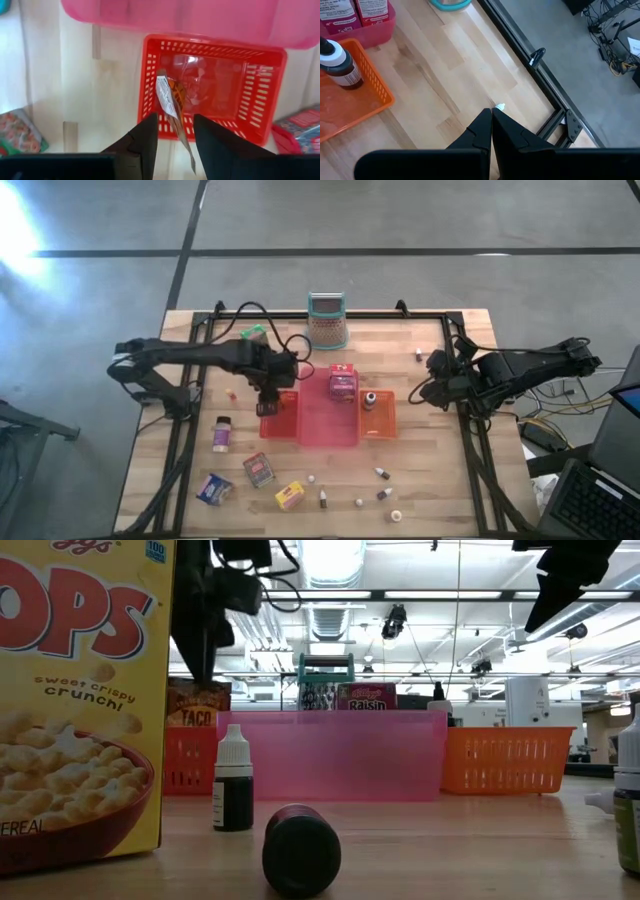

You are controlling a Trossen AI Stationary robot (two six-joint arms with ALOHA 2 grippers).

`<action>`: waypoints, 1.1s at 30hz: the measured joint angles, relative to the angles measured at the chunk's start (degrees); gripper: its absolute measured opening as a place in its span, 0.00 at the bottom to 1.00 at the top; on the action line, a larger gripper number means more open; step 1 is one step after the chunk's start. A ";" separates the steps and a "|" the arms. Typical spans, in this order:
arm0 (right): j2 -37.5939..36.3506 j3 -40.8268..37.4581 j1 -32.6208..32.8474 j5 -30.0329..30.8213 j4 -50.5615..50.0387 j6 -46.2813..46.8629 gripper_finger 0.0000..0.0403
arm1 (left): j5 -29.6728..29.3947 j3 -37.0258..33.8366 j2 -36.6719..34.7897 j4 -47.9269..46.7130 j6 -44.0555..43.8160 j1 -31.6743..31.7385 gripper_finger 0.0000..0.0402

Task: Pick & Place Kitchen Items
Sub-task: Put the green cereal box into the pink bin

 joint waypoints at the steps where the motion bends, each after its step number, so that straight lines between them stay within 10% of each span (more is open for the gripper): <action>1: 0.00 0.00 0.00 0.19 0.00 0.00 0.02 | 0.02 1.00 0.00 -1.10 -0.42 0.00 0.32; 22: -0.01 0.00 0.02 0.48 0.04 0.16 0.02 | -6.10 10.26 -11.05 -5.82 -11.88 -0.06 0.31; 33: 0.02 0.00 0.02 0.39 0.19 0.24 0.02 | -28.37 10.22 -19.93 -3.97 -20.54 -0.13 0.31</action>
